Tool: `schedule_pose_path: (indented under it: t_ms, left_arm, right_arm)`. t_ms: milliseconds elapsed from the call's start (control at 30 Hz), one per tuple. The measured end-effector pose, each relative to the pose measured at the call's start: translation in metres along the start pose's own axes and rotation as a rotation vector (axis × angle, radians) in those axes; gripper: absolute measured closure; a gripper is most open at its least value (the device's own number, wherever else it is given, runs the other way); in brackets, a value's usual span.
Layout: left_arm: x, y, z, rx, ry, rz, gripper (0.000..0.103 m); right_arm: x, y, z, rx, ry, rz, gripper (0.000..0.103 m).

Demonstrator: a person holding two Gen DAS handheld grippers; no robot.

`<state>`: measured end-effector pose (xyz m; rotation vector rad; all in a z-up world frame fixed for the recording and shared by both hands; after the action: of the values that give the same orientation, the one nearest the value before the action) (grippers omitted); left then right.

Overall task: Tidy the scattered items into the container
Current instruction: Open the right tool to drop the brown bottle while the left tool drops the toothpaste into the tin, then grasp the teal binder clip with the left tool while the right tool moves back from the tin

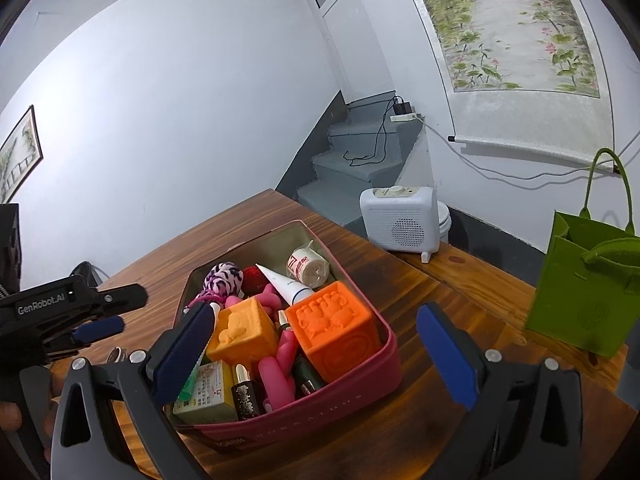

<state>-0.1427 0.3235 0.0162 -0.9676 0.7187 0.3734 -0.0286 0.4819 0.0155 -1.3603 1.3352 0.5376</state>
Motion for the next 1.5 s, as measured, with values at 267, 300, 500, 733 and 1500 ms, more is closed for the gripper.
schedule_pose_path:
  t_ms: [267,300,500,733,1500]
  left_arm:
    - [0.005,-0.037,-0.068,-0.188,-0.022,0.060,0.032]
    - [0.007,-0.042,-0.077,-0.211,-0.026,0.065,0.031]
    - [0.022,-0.072,-0.133,-0.330,-0.043,0.083,0.031]
    - [0.054,-0.080,-0.179,-0.419,-0.070,0.044,0.031]
    - [0.093,-0.059,-0.204,-0.452,-0.009,-0.042,0.077]
  right_arm:
    - [0.001,-0.006,-0.015,-0.017,-0.071,0.027,0.001]
    - [0.001,-0.007,-0.018,-0.017,-0.083,0.034,0.001]
    - [0.001,-0.009,-0.024,-0.004,-0.124,0.049,0.001]
    - [0.003,-0.008,-0.024,0.031,-0.146,0.048,0.001]
    - [0.006,-0.012,-0.032,0.076,-0.227,0.083,0.001]
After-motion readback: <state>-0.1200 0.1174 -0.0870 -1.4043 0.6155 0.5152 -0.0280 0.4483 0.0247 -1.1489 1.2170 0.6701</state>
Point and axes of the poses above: each gripper's, at about its wrist camera, not at the fingertips, and y roughly the way its jaws point, z to its right, x to its underside, the point moved 9 cm from there along y, roughly the way its jaws point, and after that the axes turned 4 degrees about z, right-handed, at the moved point
